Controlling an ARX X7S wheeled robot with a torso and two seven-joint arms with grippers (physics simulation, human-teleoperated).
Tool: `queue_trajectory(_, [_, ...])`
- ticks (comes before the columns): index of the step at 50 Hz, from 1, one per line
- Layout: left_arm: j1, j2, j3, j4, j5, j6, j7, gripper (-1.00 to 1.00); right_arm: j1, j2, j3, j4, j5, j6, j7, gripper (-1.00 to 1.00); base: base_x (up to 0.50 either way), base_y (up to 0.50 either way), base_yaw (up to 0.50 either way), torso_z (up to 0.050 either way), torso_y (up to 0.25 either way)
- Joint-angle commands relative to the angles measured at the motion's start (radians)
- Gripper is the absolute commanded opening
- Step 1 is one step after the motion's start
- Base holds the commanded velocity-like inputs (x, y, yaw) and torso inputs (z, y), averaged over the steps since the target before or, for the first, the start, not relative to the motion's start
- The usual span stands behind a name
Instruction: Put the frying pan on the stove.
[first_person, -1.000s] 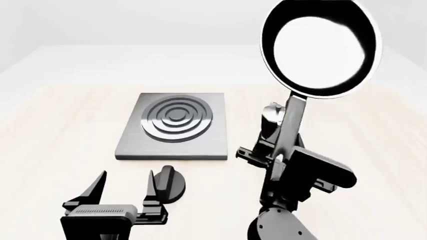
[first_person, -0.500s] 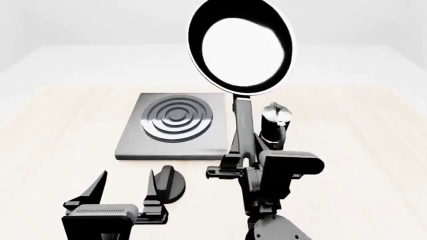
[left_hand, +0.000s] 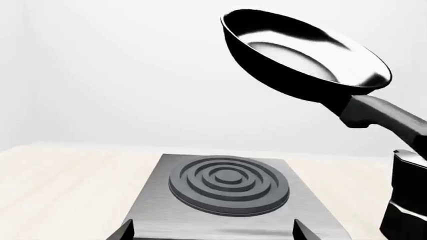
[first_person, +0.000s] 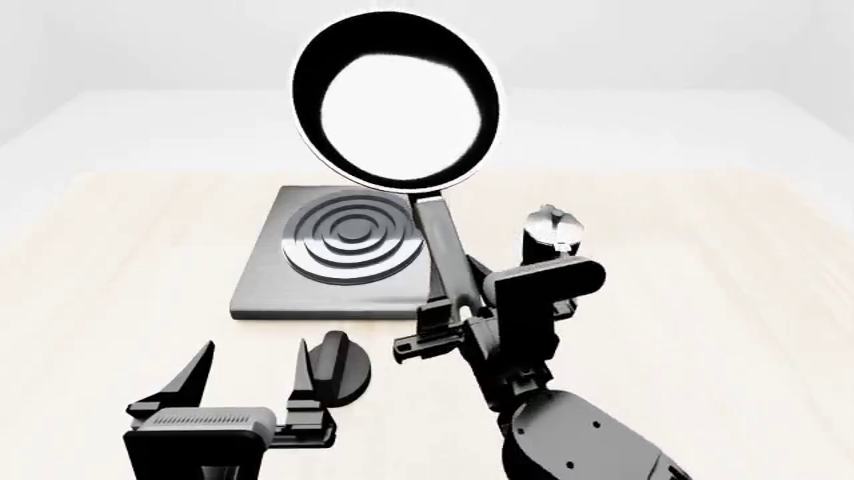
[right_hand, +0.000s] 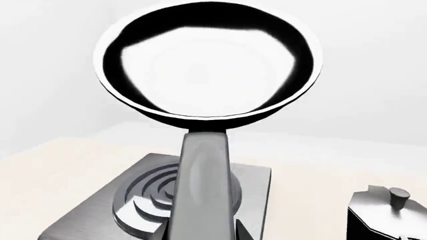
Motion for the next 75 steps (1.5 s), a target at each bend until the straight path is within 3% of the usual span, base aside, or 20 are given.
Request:
queue_trajectory(1, [-0.003,-0.001,0.004,-0.002,0.000,0.000,-0.003,1.00,0.112,0.022,0.010,0.027,-0.014,0.070,-0.118,-1.00,0.00,0.00,0.00,0.000,0.000])
queue_trajectory(34, [-0.004,-0.010,0.006,0.001,-0.008,0.001,-0.013,1.00,0.257,0.050,-0.018,0.079,0.096,0.283,-0.203,-1.00,0.00,0.00,0.00,0.000,0.002])
queue_trajectory(75, [-0.011,-0.015,0.016,-0.005,-0.011,0.003,-0.023,1.00,0.285,0.004,-0.068,0.237,0.082,0.299,-0.271,-1.00,0.00,0.00,0.00,0.000,0.002])
